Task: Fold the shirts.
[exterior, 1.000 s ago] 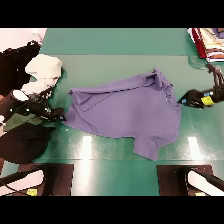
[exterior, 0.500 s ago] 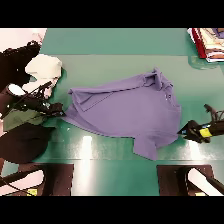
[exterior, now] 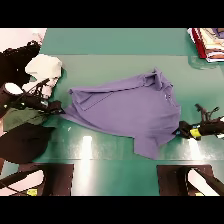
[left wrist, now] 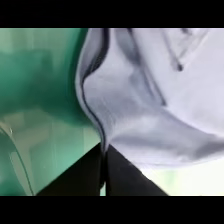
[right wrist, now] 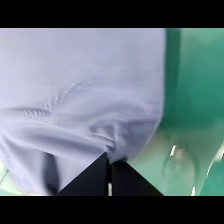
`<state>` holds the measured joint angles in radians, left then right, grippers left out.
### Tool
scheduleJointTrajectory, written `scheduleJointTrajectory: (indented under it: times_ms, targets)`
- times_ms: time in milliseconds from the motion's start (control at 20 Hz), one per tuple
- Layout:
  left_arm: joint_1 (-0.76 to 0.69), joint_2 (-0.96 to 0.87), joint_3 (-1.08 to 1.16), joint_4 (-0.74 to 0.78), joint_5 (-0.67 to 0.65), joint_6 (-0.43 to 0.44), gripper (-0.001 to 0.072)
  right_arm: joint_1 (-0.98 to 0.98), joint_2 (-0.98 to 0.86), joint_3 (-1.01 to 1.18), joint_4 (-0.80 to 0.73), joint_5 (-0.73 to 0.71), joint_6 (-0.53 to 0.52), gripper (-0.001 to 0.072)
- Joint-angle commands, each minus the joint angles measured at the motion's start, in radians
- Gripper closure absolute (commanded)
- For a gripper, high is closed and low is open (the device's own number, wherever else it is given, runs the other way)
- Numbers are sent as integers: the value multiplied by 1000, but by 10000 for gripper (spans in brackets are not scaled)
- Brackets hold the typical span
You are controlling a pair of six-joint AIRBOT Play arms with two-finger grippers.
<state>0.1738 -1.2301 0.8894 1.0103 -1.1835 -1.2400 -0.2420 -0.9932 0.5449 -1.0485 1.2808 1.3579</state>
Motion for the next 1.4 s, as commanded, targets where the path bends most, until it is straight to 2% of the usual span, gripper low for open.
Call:
scheduleJointTrajectory:
  times_ms: [0,200,500,700,800,900,1000,1100,1200,1350]
  targets:
    - [1,108,75,-2,-13,-26,686,11,122,124,18,-29,-1,700]
    - [1,243,358,-31,-66,-90,684,11,191,493,145,-105,-1,700]
    - [1,333,974,-69,-68,-124,685,8,190,1151,153,-94,-10,700]
    - [1,336,1297,-70,-69,-216,685,8,190,1460,-1,-50,-7,700]
    - [0,367,1331,-72,-50,-255,685,8,190,1551,-88,-18,18,700]
    - [0,396,1336,-102,-50,-256,686,8,190,1603,-141,18,34,701]
    - [1,412,1336,-161,-40,-252,686,8,182,1609,-156,40,49,701]
    - [0,404,1320,-123,-46,-253,686,8,141,1609,-156,85,49,701]
    - [0,400,1197,-78,-50,-253,686,9,53,1605,-148,168,52,701]
    - [0,370,867,-73,-99,-253,686,52,-76,1439,-152,238,55,701]
